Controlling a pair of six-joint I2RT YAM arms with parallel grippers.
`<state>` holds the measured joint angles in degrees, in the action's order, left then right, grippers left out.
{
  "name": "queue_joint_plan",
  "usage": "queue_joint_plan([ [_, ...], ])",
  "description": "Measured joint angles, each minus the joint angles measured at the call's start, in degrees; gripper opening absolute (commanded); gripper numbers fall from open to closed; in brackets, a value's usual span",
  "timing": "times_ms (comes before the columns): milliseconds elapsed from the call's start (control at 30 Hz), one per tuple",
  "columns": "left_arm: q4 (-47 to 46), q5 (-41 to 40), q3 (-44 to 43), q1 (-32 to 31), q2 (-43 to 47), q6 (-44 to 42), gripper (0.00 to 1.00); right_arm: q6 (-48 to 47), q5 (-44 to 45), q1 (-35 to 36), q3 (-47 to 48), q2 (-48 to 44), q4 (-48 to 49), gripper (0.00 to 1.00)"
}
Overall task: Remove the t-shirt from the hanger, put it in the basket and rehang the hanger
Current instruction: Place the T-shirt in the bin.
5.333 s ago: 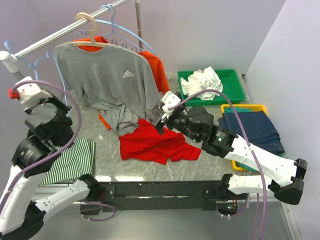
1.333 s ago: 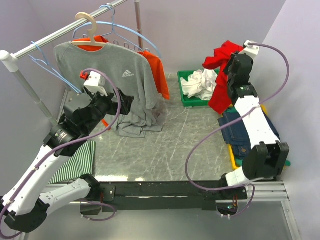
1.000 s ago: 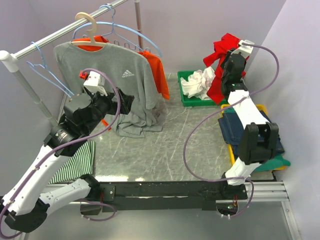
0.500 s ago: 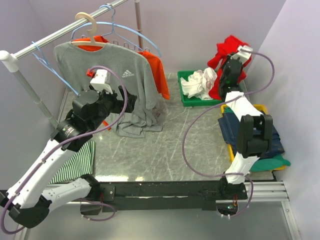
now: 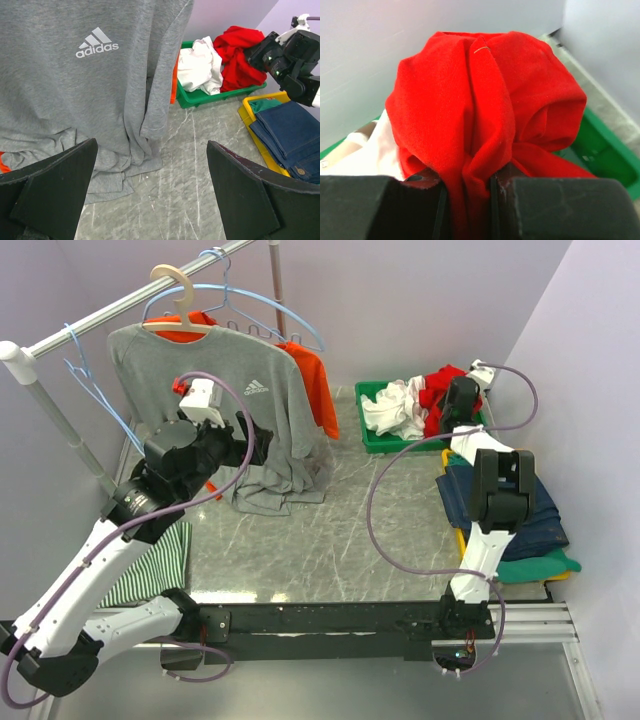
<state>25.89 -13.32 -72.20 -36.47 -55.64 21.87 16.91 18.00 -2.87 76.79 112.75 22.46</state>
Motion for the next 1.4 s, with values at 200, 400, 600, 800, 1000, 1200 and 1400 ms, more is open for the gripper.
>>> queue_joint_plan([
  [200, 0.02, -0.09, 0.00, 0.00, 0.48, -0.13, 0.96, 3.56, -5.92, -0.39, 8.33, 4.74, -6.14, 0.00],
  [400, 0.04, -0.22, 0.00, 0.00, 1.05, -0.13, 0.97, 8.04, -8.20, -0.50, 19.12, 11.98, -15.80, 0.08],
  [600, 0.04, -1.66, -0.04, 0.00, 1.03, -0.13, 0.96, 12.74, -7.39, -0.83, 26.23, 14.67, -26.45, 0.59],
  [800, 0.13, -4.04, -1.81, 0.00, -0.13, -0.37, 0.96, 15.21, -5.95, -0.87, 21.94, 11.52, -28.15, 0.72],
  [1000, -0.98, -6.10, -7.91, 0.02, -3.63, -1.68, 0.96, 16.11, -5.20, -0.63, 15.30, 3.30, -28.20, 0.78],
  [1200, -2.91, -6.54, -14.67, 0.00, -7.65, -3.41, 0.96, 15.50, -3.61, 1.46, 6.86, -9.38, -25.40, 0.86],
  [1400, -4.66, -9.27, -20.24, 0.24, -11.85, -4.22, 0.97, 13.35, -1.86, 6.97, -0.85, -18.82, -24.17, 0.91],
])
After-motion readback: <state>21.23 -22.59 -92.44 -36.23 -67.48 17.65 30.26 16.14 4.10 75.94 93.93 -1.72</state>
